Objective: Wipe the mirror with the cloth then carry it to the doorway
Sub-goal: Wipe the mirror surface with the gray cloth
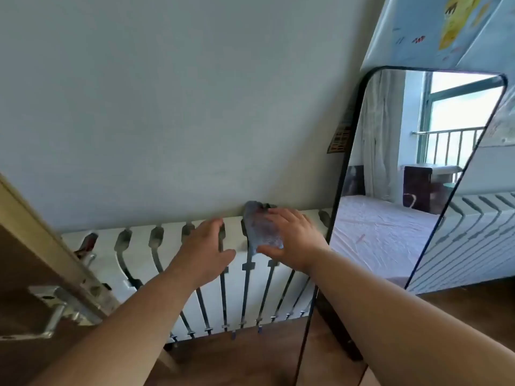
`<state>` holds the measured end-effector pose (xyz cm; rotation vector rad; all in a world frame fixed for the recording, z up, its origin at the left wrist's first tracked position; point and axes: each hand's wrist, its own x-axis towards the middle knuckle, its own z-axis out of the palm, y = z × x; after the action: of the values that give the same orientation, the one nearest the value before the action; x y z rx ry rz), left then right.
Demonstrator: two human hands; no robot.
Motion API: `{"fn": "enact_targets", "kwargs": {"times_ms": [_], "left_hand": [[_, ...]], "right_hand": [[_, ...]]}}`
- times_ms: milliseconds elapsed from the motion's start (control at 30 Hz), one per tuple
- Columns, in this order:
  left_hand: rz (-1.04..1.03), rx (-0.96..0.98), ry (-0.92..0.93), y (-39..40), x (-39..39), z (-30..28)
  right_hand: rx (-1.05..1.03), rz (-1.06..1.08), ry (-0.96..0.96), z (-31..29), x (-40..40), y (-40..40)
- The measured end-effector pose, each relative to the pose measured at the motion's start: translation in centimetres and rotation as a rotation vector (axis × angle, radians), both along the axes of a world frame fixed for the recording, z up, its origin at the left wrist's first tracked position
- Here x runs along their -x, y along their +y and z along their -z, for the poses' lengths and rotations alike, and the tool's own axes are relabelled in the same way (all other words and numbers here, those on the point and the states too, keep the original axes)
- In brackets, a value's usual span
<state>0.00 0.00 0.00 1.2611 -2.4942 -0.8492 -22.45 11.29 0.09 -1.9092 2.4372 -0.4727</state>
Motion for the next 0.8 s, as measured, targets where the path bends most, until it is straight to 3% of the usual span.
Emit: {"fn": "enact_targets", "kwargs": {"times_ms": [67,167,333,433,533,600,700,800], "left_hand": [[0.116,0.145,-0.152,-0.7,0.1,1.3],[0.198,0.195,-0.34,-1.0,0.0,3.5],[0.198,0.282,-0.392,-0.1,0.0,3.6],[0.182,0.249,-0.33,-0.2,-0.1,3.4],[0.139,0.189,-0.246,-0.2,0.0,2.7],[0.126,0.144,-0.186,-0.3,0.2,2.0],[0.073,0.051,-0.049,-0.1,0.3,0.3],[0.016,-0.062,0.122,0.4,0.7,-1.4]], "right_hand": [[-0.158,-0.073,0.156,1.1,0.4,-1.0],[-0.263,-0.122,0.271,3.2,1.0,-2.1],[-0.169,-0.128,0.278,4.3,1.5,-2.4],[-0.135,-0.083,0.138,2.8,0.4,-2.1],[-0.118,0.118,-0.227,0.8,-1.2,-1.8],[-0.04,0.327,-0.635,-0.7,-2.3,-1.6],[0.274,0.523,-1.169,-2.6,-3.6,-0.3],[0.554,0.56,-1.626,-4.1,-3.9,2.7]]}}
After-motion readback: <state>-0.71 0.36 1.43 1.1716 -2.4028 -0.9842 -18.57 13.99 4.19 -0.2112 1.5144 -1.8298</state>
